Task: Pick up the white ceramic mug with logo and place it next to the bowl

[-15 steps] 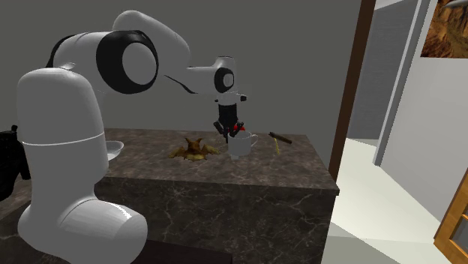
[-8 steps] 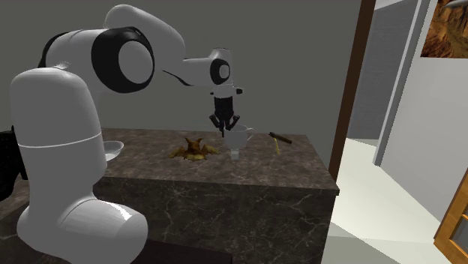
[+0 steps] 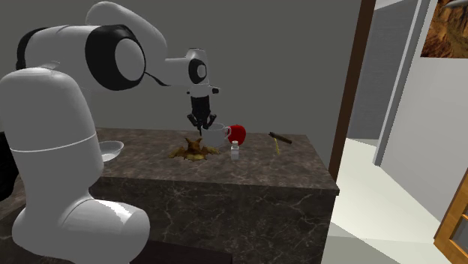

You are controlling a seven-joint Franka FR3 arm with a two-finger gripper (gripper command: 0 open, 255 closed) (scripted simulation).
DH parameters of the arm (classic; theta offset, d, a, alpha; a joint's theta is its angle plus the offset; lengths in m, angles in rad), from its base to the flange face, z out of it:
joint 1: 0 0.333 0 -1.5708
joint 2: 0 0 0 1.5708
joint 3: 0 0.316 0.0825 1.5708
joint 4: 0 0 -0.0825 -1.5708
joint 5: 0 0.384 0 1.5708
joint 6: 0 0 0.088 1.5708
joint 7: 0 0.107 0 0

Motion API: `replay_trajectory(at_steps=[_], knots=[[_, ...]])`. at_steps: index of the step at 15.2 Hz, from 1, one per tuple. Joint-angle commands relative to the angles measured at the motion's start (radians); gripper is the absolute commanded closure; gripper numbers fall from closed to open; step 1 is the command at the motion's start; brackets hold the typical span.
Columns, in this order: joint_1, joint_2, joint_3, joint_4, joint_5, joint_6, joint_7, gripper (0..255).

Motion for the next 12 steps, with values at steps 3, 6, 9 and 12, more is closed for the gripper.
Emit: replay_trajectory(at_steps=[3, 6, 9, 12], knots=[[0.049, -0.008, 0.046, 0.001, 0.0, -0.012, 0.096, 255], [0.085, -0.002, 0.08, 0.009, 0.002, -0.018, 0.166, 255], [0.121, 0.013, 0.114, 0.028, 0.003, -0.025, 0.235, 255], [0.157, 0.036, 0.147, 0.058, 0.003, -0.035, 0.303, 255]])
